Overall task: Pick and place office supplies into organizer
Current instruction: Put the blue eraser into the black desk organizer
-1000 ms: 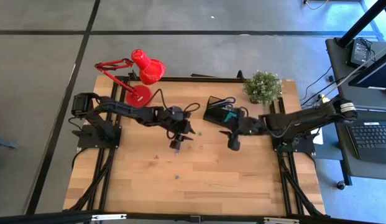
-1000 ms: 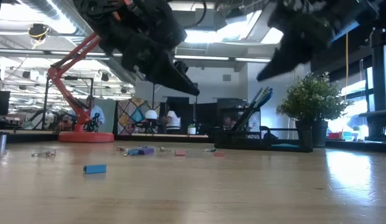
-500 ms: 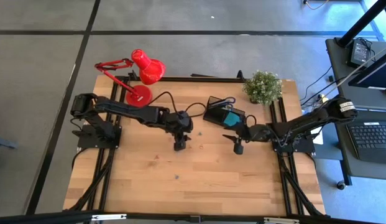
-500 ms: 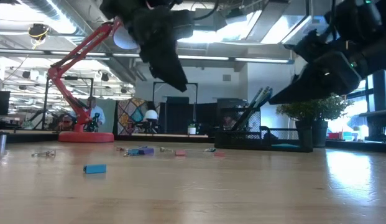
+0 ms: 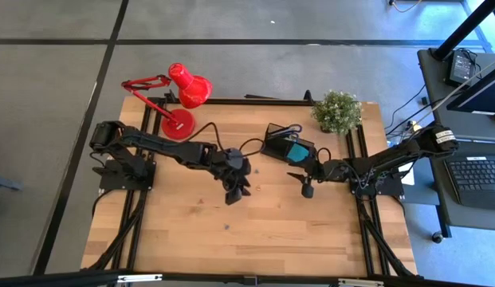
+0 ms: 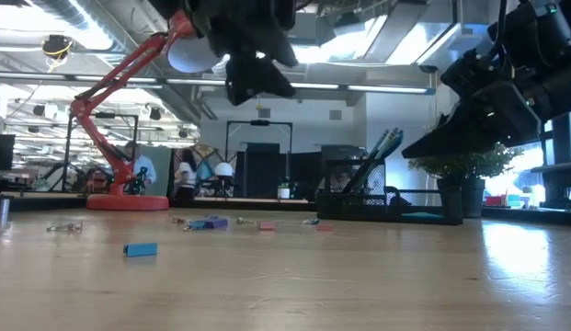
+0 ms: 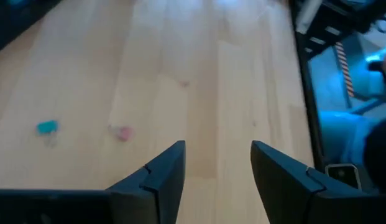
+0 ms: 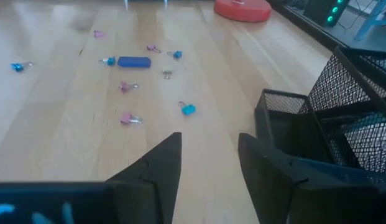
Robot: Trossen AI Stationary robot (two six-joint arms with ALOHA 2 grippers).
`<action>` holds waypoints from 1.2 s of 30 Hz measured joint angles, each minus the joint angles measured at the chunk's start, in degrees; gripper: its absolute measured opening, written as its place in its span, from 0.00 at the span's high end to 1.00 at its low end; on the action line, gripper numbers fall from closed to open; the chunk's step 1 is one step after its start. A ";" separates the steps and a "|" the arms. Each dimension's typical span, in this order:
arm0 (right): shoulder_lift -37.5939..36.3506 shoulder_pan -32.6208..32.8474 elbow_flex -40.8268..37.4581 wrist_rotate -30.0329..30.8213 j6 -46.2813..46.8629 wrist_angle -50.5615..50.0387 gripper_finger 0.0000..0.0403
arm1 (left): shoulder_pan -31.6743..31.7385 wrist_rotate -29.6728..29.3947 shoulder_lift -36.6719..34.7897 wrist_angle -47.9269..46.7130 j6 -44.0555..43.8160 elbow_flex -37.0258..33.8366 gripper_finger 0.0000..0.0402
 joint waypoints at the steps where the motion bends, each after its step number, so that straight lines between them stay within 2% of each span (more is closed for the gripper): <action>1: -0.02 0.00 0.00 -0.01 -0.04 0.01 0.60 | -0.33 -0.65 -0.01 -0.51 -0.61 0.00 0.58; 7: -0.02 0.00 0.00 -0.01 -0.46 -0.13 0.60 | -2.47 -0.56 0.01 -1.37 0.14 0.00 0.62; 19: -0.02 0.00 0.00 -0.18 -1.79 -1.12 0.60 | -3.17 -1.12 -0.01 -1.41 0.45 0.00 0.61; 25: -0.02 -0.04 0.00 -0.18 -3.75 -1.12 0.60 | -2.64 -7.46 0.00 -1.44 -8.61 0.00 0.62; 27: -0.02 -0.04 0.00 -0.18 -4.91 -1.10 0.60 | -2.93 -7.69 -0.01 -1.88 -10.58 0.00 0.62; 36: -0.02 -0.18 0.02 -0.18 -8.54 -1.06 0.60 | -2.99 -13.08 -0.01 -12.31 -26.56 0.00 0.61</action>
